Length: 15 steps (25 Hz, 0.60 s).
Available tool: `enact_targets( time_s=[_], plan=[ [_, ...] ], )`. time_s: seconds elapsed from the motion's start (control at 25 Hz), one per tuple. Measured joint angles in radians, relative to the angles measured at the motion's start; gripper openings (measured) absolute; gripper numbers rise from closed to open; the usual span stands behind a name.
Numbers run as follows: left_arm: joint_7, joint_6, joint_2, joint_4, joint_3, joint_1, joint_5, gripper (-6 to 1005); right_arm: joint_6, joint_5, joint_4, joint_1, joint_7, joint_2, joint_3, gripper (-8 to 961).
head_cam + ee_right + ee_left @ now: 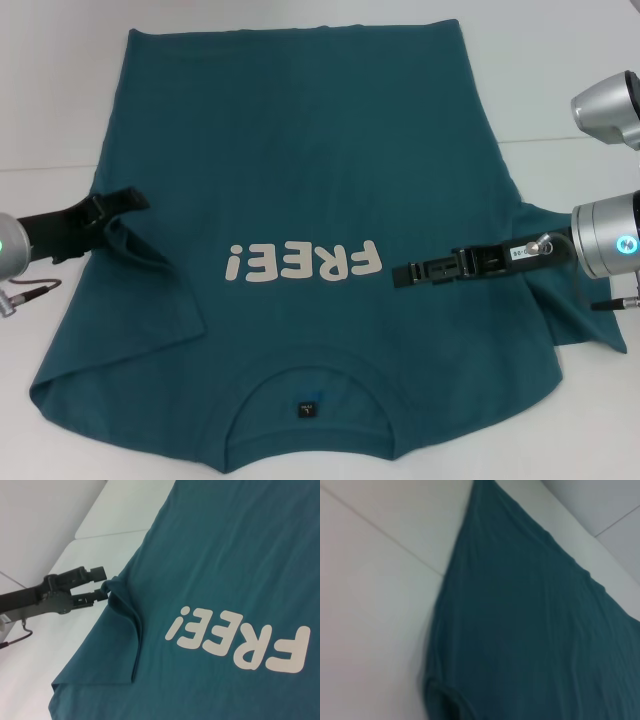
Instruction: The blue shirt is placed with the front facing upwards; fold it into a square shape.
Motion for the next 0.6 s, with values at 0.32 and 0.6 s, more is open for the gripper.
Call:
enact_targets(
  time_s=[0.32,0.6],
  plan=[
    [0.029,-0.020,-0.013,-0.002,-0.005,-0.050,-0.006,922,0.014,0.000,0.011,0.000,-0.001,0.000,-0.003,917],
    [0.071,-0.003,-0.012,-0.002,0.000,-0.067,-0.040,922,0.017,0.000,0.013,0.000,0.000,0.000,-0.006,917]
  ],
)
